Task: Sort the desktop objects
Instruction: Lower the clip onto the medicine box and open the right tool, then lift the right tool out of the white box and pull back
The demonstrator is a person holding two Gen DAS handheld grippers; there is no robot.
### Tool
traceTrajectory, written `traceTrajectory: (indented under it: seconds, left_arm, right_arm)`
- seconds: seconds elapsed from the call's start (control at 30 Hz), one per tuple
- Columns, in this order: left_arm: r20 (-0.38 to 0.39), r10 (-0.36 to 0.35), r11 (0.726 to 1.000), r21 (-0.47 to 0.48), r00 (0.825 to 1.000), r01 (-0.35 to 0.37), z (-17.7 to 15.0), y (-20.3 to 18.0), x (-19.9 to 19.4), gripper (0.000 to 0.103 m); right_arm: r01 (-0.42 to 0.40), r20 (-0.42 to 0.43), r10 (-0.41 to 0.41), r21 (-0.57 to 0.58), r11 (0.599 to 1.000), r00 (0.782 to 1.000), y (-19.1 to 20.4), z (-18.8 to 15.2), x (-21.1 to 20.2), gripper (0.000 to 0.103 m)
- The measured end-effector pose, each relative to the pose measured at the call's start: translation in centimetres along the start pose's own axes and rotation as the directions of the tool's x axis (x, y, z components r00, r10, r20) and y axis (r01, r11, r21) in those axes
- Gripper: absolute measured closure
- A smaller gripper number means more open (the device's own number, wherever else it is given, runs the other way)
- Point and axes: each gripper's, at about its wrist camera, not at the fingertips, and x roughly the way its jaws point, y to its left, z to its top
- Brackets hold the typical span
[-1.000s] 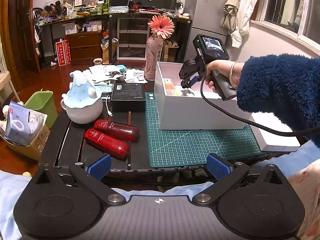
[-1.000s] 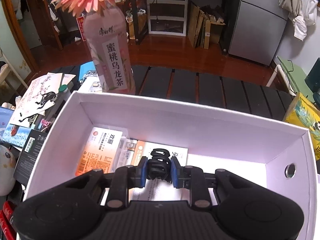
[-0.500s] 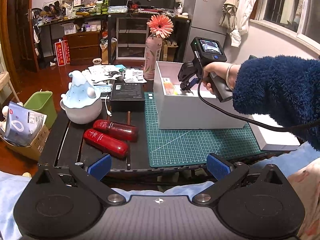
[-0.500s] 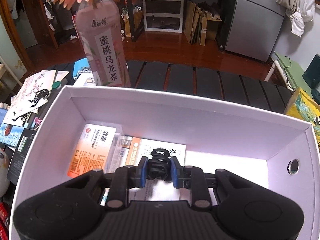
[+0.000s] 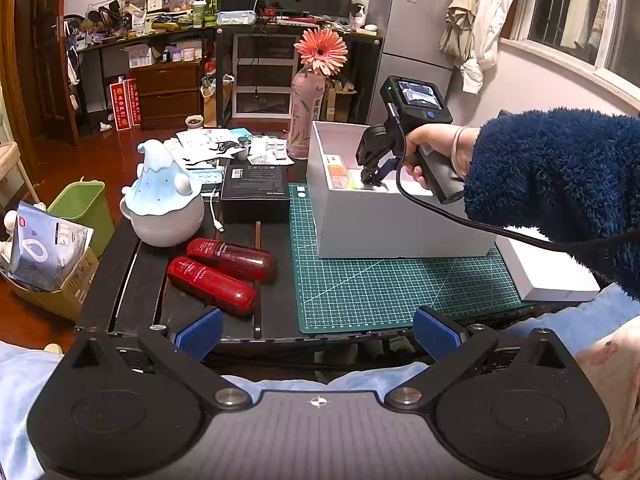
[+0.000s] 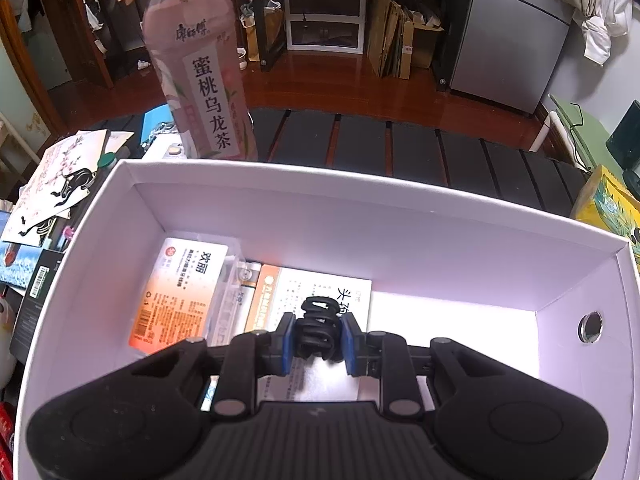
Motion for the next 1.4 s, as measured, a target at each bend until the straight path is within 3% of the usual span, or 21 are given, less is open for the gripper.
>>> traceTrajectory:
  seconds: [0.43,0.5,0.57,0.8,0.93,1.4]
  left_arm:
    - [0.004,0.007,1.000,0.016,1.000,-0.008,-0.1,-0.2,0.1,0.000]
    - [0.002,0.009,1.000,0.019,1.000,-0.009,0.0,-0.2,0.2,0.000]
    - [-0.001,0.009,1.000,0.019,1.000,-0.009,0.0,-0.1,0.3,0.000]
    - [0.008,0.019,0.999,0.032,1.000,-0.020,-0.2,-0.2,0.3,0.000]
    - [0.011,0.031,0.999,0.038,0.999,-0.031,-0.2,-0.3,0.2,0.000]
    - [0.030,0.063,0.997,0.050,0.998,-0.065,-0.4,-0.9,-0.6,0.000]
  right_arm:
    - [0.001,-0.002,-0.001,0.000,1.000,1.000,0.0,-0.1,0.0,0.079]
    - [0.001,-0.002,-0.001,0.001,1.000,1.000,0.0,-0.1,-0.1,0.074]
    - [0.007,0.003,-0.007,0.003,1.000,1.000,0.0,-0.1,-0.2,0.052]
    - [-0.010,0.041,0.009,0.015,1.000,0.999,-0.5,-0.1,-1.6,0.051]
    - [-0.014,0.062,0.013,0.012,1.000,0.998,-0.6,-0.1,-3.0,0.039]
    - [-0.052,0.162,0.055,-0.025,0.998,0.985,-2.0,-2.6,-9.1,0.035]
